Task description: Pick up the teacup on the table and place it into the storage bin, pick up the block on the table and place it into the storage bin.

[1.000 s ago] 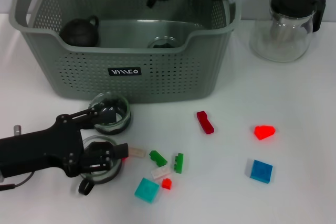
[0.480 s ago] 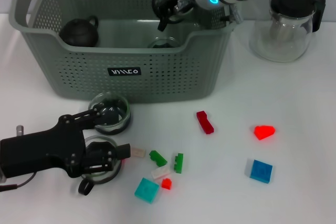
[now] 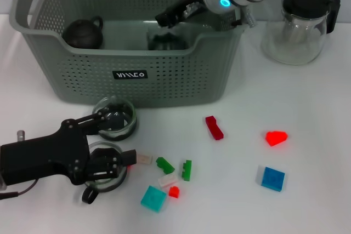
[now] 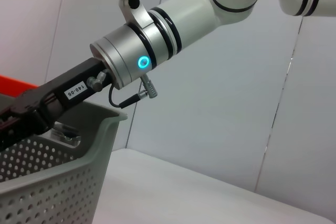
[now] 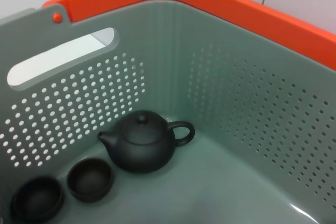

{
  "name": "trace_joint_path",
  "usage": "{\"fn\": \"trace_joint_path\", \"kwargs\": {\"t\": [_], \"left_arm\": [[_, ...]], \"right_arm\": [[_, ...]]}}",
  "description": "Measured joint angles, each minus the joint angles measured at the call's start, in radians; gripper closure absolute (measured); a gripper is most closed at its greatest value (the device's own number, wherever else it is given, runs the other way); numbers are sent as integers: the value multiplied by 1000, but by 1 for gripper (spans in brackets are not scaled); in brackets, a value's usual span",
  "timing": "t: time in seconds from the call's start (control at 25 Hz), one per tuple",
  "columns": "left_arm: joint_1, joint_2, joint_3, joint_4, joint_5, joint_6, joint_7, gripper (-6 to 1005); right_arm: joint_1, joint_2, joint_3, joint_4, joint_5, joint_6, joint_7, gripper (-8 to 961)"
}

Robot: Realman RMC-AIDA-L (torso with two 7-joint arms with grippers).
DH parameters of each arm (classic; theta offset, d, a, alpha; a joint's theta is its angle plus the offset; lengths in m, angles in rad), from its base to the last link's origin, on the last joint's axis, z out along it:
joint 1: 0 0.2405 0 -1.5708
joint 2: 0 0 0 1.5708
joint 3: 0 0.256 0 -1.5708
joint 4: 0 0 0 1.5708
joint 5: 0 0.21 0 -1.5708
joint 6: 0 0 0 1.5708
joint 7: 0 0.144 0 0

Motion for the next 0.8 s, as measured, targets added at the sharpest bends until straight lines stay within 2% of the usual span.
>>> {"fn": "trace_joint_path", "kwargs": {"t": [0.12, 0.2, 0.32, 0.4, 0.48, 0.6, 0.64, 0.68, 0.8], "left_arm": [[0, 0, -2, 0, 0, 0, 0, 158], [2, 0, -2, 0, -1, 0, 0, 158], [5, 0, -2, 1, -1, 0, 0, 158], [8, 0, -3, 1, -1, 0, 0, 158], [8, 0, -3, 1, -1, 0, 0, 158], [4, 0, -3, 1, 0, 0, 0, 158], [2, 0, -3, 1, 0, 0, 0, 158], [1, 0, -3, 0, 0, 0, 0, 158], [0, 0, -1, 0, 1, 0, -1, 158]], "right_arm": [[-25, -3, 8, -45, 5, -15, 2, 625], [-83, 1, 13, -144, 26, -40, -8, 601], [-242, 4, 16, -396, 161, -117, -73, 566], [-369, -4, 34, -552, 343, -186, -175, 567], [-483, -11, 77, -643, 536, -292, -309, 568], [-628, -17, 182, -670, 765, -539, -547, 569], [-714, -19, 257, -629, 841, -741, -721, 570], [-714, -19, 257, -629, 841, -741, -721, 570], [-828, -24, 349, -546, 847, -971, -913, 565]]}}
